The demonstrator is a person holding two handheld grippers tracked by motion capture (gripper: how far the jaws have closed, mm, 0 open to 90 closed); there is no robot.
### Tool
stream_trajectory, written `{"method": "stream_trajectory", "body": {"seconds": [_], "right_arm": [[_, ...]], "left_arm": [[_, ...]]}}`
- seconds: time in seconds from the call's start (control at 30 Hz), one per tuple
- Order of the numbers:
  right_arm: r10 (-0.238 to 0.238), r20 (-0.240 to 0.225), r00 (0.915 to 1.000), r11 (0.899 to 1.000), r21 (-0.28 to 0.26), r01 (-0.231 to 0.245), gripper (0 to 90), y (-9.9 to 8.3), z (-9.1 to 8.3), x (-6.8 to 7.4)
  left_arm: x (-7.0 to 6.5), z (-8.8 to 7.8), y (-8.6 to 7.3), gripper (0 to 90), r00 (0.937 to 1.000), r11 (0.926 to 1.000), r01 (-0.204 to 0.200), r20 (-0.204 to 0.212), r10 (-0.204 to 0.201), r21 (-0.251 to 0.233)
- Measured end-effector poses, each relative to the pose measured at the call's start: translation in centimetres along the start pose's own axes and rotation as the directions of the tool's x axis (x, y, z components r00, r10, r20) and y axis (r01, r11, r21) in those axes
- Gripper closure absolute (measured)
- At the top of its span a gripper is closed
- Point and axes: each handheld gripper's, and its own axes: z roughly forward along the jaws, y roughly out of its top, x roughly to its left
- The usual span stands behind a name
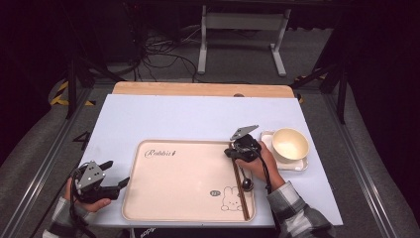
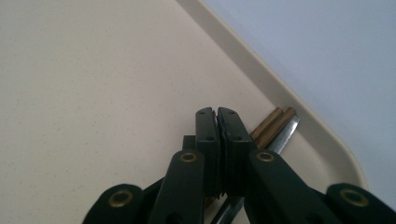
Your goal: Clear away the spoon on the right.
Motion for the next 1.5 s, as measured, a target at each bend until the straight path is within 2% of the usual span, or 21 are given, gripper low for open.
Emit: {"method": "stream_trajectory", "body": {"seconds": [0.1, 0.2, 0.3, 0.5, 0.6, 0.73, 0.83, 0.87, 1.0, 1.17, 1.27, 1.37, 1.5], "right_arm": [[-0.008, 0.009, 0.9999, 1.000, 0.002, 0.008, 87.4, -0.1, -0.1, 0.1], [-0.012, 0.002, 0.9999, 1.000, 0.001, 0.012, 82.0, -0.1, -0.1, 0.2], [-0.018, -0.004, 0.9998, 1.000, -0.018, 0.018, 82.7, -0.1, -0.3, 0.3], [-0.036, 0.008, 0.9993, 0.997, -0.071, 0.037, 87.0, -0.3, -2.1, 0.7], [-0.055, 0.028, 0.9981, 0.997, -0.049, 0.057, 89.0, -0.7, -2.7, 0.9], [-0.057, 0.040, 0.9975, 0.998, -0.023, 0.058, 89.9, -1.6, -3.1, 0.9], [-0.045, 0.036, 0.9983, 0.999, -0.008, 0.046, 90.0, -2.4, -3.4, 0.9], [-0.052, 0.039, 0.9979, 0.999, 0.013, 0.052, 90.0, -3.1, -3.6, 1.1], [-0.061, 0.040, 0.9974, 0.998, 0.029, 0.060, 90.0, -3.7, -4.0, 1.4], [-0.061, 0.023, 0.9979, 0.997, 0.056, 0.059, 90.0, -4.6, -4.3, 1.9], [-0.059, 0.007, 0.9982, 0.997, 0.055, 0.059, 90.0, -4.8, -4.5, 2.2], [-0.055, -0.028, 0.9981, 0.997, 0.052, 0.057, 90.0, -5.1, -4.7, 2.9], [-0.079, -0.046, 0.9958, 0.995, 0.061, 0.082, 89.6, -5.4, -4.9, 3.8]], "left_arm": [[0.0, -0.1, 0.0, 20.4, 1.0000, 1.0000, 0.003, -0.001, -0.003, 0.001], [0.0, -0.1, 0.0, 20.4, 1.0000, 1.0000, 0.001, -0.004, -0.001, -0.002], [0.0, -0.2, 0.0, 20.4, 1.0000, 1.0000, 0.001, -0.003, -0.001, -0.006], [0.0, -0.2, -0.1, 20.4, 1.0000, 1.0000, 0.003, 0.000, -0.003, -0.005], [0.0, -0.3, -0.1, 20.4, 1.0000, 1.0000, 0.003, 0.002, -0.003, -0.006], [-0.1, -0.3, -0.1, 20.4, 1.0000, 1.0000, 0.004, 0.003, -0.004, -0.007], [-0.1, -0.3, -0.1, 20.4, 1.0000, 1.0000, 0.004, 0.004, -0.004, -0.006], [-0.1, -0.3, -0.1, 20.4, 1.0000, 1.0000, 0.005, 0.004, -0.005, -0.006], [-0.2, -0.3, -0.1, 20.4, 1.0000, 1.0000, 0.004, 0.006, -0.004, -0.003], [-0.1, -0.2, -0.1, 20.4, 1.0000, 1.0000, 0.002, 0.008, -0.002, -0.005], [-0.1, -0.3, -0.1, 20.4, 1.0000, 1.0000, 0.001, 0.006, -0.001, -0.007], [-0.1, -0.3, -0.1, 20.4, 1.0000, 1.0000, 0.004, 0.005, -0.004, -0.006], [-0.1, -0.3, -0.1, 20.4, 1.0000, 1.0000, 0.001, 0.005, -0.001, -0.006]]}}
